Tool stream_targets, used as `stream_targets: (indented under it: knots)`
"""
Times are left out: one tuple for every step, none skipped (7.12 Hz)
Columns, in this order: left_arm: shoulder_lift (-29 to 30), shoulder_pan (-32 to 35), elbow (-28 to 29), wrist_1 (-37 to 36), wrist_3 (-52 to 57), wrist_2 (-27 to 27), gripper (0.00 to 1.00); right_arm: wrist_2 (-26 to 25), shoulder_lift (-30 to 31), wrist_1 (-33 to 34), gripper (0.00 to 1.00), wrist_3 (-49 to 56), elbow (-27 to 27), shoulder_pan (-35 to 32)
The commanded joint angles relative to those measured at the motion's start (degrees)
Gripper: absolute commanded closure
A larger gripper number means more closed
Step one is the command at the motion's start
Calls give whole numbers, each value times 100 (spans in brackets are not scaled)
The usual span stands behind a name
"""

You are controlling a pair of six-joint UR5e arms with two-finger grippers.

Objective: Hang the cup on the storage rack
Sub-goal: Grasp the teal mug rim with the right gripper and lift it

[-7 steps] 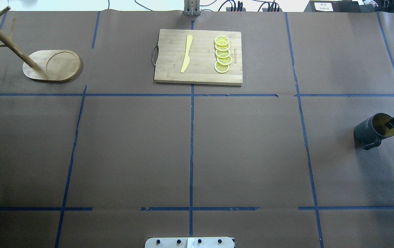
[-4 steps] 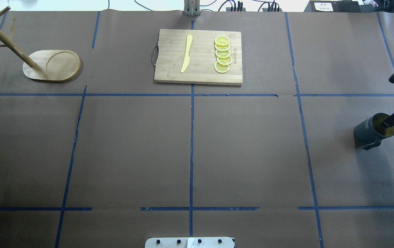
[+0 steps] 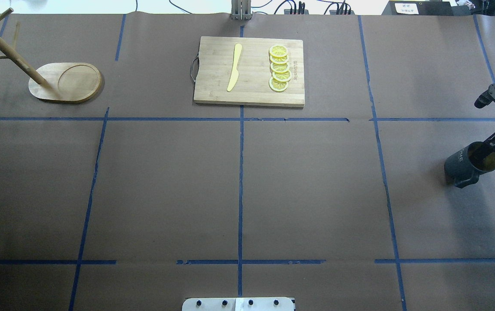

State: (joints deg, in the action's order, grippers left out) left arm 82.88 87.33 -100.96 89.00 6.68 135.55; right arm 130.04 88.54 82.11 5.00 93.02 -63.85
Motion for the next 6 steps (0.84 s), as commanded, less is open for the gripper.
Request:
stream_targets:
  knots:
    - [0, 4, -3, 12, 0, 6, 0, 3, 31, 7, 96, -148, 145, -5]
    - [0, 4, -12, 21, 0, 6, 0, 12, 66, 7, 100, -453, 268, -5]
    - [0, 4, -38, 12, 0, 6, 0, 30, 49, 7, 100, -578, 348, -5]
    - [0, 4, -38, 12, 0, -3, 0, 47, 40, 59, 100, -606, 557, -5]
    - [0, 4, -38, 12, 0, -3, 0, 47, 23, 86, 100, -1050, 864, -14]
    - [0, 4, -47, 3, 0, 6, 0, 30, -82, 78, 100, -1585, 1102, -5]
